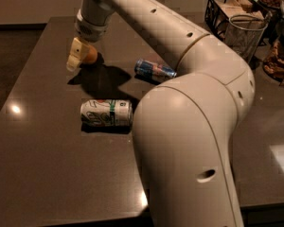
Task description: Move orange near 7up can
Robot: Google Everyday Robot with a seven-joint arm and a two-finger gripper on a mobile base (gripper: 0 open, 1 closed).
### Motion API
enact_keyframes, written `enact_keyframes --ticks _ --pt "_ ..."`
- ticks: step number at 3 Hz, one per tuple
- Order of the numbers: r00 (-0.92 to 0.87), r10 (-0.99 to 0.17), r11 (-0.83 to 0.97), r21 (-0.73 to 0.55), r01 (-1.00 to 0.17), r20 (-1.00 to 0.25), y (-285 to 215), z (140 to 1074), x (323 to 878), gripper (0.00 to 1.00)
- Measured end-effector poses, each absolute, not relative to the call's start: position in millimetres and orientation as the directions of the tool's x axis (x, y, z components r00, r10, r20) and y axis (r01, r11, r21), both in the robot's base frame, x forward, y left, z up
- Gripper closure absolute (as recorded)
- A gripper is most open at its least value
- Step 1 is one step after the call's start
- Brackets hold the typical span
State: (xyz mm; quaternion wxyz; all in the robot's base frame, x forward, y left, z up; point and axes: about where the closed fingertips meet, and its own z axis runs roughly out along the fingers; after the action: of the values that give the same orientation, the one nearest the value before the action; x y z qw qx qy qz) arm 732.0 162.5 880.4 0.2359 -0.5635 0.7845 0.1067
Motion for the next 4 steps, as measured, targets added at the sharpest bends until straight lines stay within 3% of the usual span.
enact_keyframes --ticks 2,4 --pt "-0.281 -0.834 0.351 -0.063 -0.934 -0.474 168.3 872.1 739.7 0.42" --pt "-0.271 -0.825 0.350 -0.072 -0.934 -0.497 131.4 888.5 732.2 0.88"
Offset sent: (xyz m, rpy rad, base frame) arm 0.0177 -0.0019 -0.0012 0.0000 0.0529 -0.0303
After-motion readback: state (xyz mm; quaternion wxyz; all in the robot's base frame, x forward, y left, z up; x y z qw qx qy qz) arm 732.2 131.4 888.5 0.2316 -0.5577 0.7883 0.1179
